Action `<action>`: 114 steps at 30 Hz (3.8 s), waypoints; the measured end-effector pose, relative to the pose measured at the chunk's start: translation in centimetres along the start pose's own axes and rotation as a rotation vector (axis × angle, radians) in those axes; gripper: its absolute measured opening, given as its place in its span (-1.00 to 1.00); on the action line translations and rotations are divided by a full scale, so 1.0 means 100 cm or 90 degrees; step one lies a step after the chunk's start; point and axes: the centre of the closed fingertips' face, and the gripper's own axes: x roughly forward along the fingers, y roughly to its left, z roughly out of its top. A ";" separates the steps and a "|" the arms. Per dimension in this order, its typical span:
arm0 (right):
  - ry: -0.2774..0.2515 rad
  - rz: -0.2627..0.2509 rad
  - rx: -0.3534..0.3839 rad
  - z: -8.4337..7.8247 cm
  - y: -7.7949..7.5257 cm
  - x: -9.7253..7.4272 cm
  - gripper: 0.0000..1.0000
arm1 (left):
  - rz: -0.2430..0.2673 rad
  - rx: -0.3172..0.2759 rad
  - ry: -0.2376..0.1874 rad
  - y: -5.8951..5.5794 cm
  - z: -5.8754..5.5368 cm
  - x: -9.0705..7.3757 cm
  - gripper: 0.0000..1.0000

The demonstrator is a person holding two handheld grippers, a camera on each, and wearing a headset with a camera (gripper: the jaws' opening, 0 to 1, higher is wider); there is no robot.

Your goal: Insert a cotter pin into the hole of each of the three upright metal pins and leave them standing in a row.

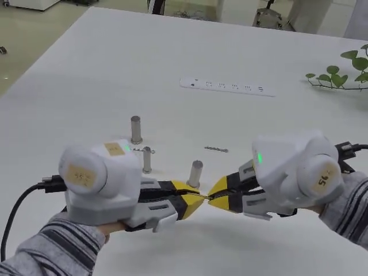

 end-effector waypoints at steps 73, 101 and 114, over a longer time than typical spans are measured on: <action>-0.147 -0.025 0.096 0.019 -0.025 -0.018 -1.00 | 0.169 0.194 0.079 0.032 -0.009 0.016 -1.00; 0.045 0.044 -0.024 -0.022 -0.006 0.002 -1.00 | 0.101 0.415 0.196 0.017 -0.028 0.018 -1.00; 0.068 0.064 -0.024 -0.029 0.001 0.008 -1.00 | 0.087 0.424 0.193 0.010 -0.028 0.020 -1.00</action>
